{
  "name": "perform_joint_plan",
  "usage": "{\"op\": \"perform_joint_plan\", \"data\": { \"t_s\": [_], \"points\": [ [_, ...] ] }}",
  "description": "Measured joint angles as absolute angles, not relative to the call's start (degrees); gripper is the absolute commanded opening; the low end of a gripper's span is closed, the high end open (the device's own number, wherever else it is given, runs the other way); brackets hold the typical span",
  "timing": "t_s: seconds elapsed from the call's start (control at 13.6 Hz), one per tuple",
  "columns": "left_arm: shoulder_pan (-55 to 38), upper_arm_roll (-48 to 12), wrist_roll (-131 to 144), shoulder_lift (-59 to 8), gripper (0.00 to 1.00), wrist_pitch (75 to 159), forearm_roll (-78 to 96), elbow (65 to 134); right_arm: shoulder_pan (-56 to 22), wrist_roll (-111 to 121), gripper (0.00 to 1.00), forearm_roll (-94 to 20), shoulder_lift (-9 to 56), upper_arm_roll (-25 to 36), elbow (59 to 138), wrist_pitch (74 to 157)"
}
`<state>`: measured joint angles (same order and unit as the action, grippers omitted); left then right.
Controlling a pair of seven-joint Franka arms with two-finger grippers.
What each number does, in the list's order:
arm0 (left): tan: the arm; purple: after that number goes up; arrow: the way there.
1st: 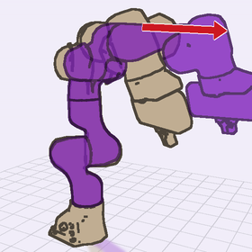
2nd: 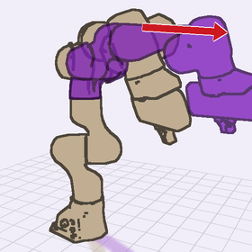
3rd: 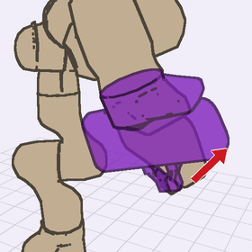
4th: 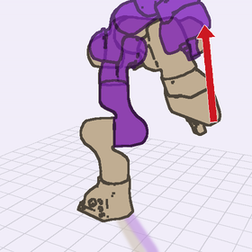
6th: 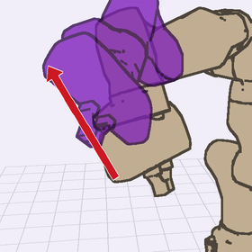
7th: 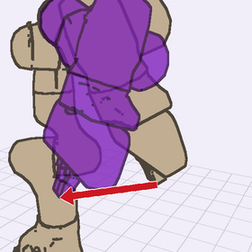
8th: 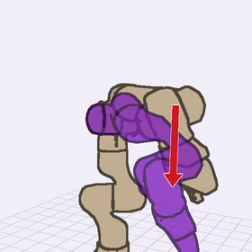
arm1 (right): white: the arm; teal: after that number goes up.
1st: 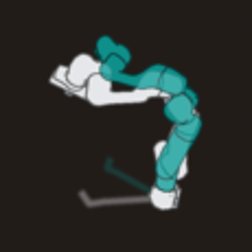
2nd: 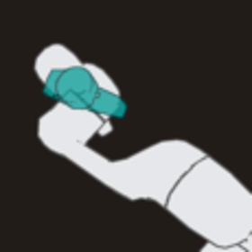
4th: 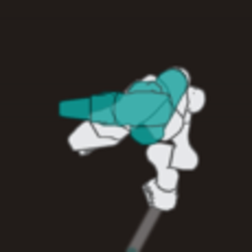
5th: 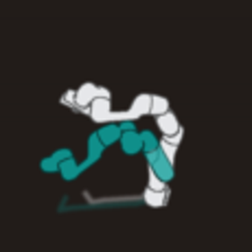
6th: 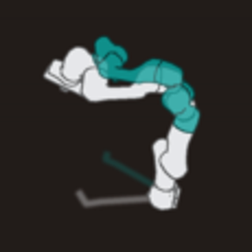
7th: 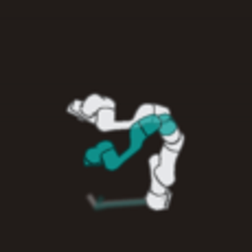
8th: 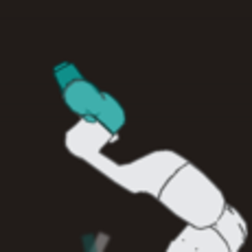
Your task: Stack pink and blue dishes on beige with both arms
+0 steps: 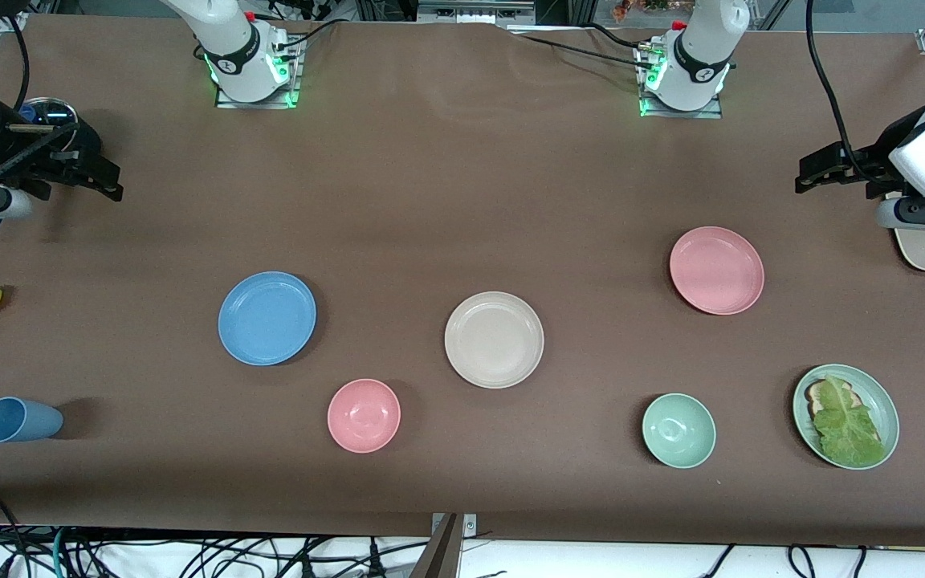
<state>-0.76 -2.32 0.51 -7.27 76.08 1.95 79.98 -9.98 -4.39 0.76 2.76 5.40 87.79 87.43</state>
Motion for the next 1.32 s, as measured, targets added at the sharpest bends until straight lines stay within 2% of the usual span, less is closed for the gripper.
{"op": "perform_joint_plan", "data": {
  "t_s": [1.32],
  "points": [
    [-0.60, -2.32, 0.51, -7.27, 1.00, 76.08, 1.95, 79.98, -10.03, -4.43, 1.00, 0.76, 3.16, 5.36, 87.79, 89.27]
  ]
}}
